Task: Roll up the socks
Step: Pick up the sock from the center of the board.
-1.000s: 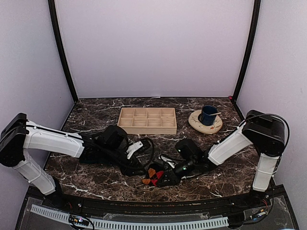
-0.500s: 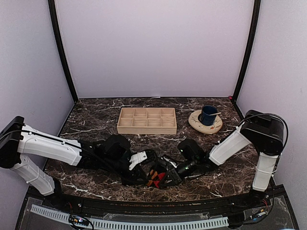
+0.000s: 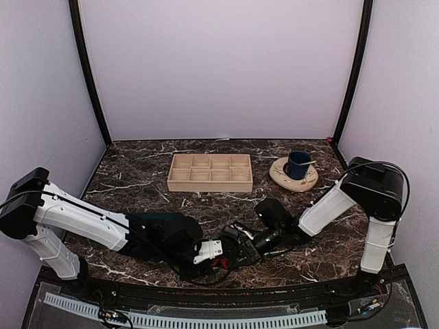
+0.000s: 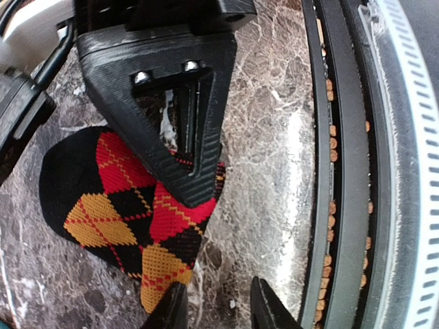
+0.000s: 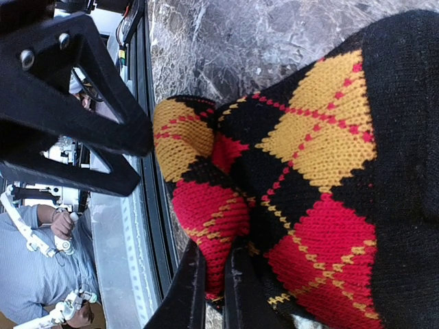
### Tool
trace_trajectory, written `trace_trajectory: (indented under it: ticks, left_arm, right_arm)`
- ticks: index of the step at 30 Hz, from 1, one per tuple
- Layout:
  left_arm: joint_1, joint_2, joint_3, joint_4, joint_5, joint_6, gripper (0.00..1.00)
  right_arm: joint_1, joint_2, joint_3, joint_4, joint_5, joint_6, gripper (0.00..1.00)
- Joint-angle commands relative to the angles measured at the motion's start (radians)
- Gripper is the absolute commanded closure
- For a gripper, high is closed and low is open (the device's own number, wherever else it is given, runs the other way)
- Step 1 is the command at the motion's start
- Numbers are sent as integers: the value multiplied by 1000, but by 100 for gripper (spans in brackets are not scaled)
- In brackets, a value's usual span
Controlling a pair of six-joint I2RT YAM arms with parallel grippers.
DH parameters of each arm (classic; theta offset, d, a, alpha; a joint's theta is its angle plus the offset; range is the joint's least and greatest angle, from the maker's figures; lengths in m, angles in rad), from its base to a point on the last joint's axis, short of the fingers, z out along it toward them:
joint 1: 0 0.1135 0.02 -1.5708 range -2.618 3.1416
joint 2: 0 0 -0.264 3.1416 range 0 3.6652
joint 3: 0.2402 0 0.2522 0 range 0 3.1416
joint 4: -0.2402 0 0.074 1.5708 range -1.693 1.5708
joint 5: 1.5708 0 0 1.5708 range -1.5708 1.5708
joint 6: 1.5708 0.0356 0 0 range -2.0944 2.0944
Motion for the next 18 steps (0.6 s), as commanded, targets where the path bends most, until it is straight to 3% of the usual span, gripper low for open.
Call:
trace_trajectory:
  ticks: [1,18]
  left_arm:
    - [-36,26,36,-16,-151,80,66]
    - [-71,64,50,30,-334,172,65]
  right_arm:
    - [-8,50,-35,-134,51,5,96]
    - [-10,54,-46,-120,24,7,96]
